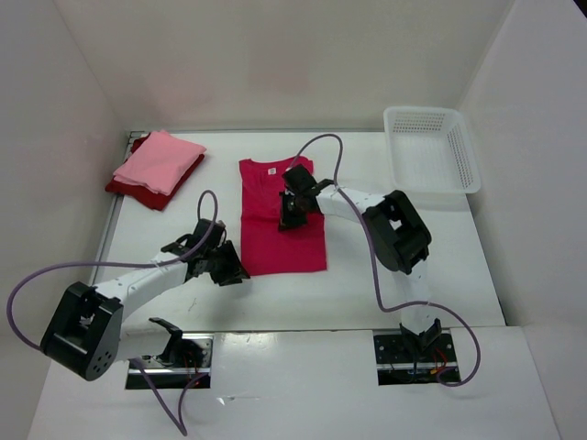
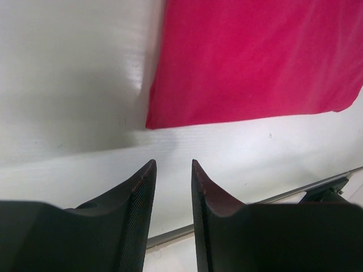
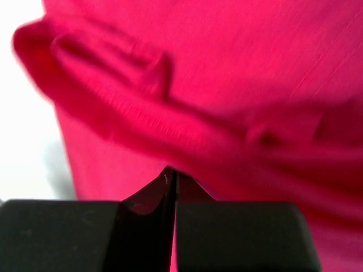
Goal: Fold and stack the t-shirts
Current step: Fold the folded rectangular tshirt in 1/3 of the way
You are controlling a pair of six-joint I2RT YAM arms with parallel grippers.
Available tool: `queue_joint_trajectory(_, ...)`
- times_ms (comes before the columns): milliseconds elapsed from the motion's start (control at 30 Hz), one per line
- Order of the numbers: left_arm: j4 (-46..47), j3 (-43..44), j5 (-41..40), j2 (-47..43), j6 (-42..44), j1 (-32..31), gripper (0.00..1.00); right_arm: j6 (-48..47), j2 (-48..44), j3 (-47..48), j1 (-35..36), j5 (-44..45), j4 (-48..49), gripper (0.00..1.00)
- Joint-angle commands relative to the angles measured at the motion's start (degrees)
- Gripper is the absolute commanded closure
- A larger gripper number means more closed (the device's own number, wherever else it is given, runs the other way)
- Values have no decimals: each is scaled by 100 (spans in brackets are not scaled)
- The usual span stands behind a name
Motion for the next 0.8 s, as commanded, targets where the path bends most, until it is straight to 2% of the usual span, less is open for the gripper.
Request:
queue_joint_trajectory(0, 82, -144, 43, -317, -275, 13, 61, -162, 255, 570, -173, 181, -85, 100)
queue_joint_trajectory(167, 82, -215, 42, -396, -223, 13, 58, -162, 580, 1080, -234, 287, -14, 100)
queue_joint_trajectory(300, 143, -215, 42, -117, -223, 13, 57, -162, 817, 1151, -234, 200, -85, 100)
queue_joint_trajectory(500, 337, -92, -80, 289, -284, 13, 56, -56, 537, 896, -287, 50, 55, 100)
queue_joint_trajectory(633, 389, -30, -257, 149, -486, 240, 56, -56, 319, 896, -471, -353, -198, 100)
queue_joint_trajectory(767, 459, -249, -388, -202, -706, 477, 56, -56, -665, 99, -472, -723, -137, 83)
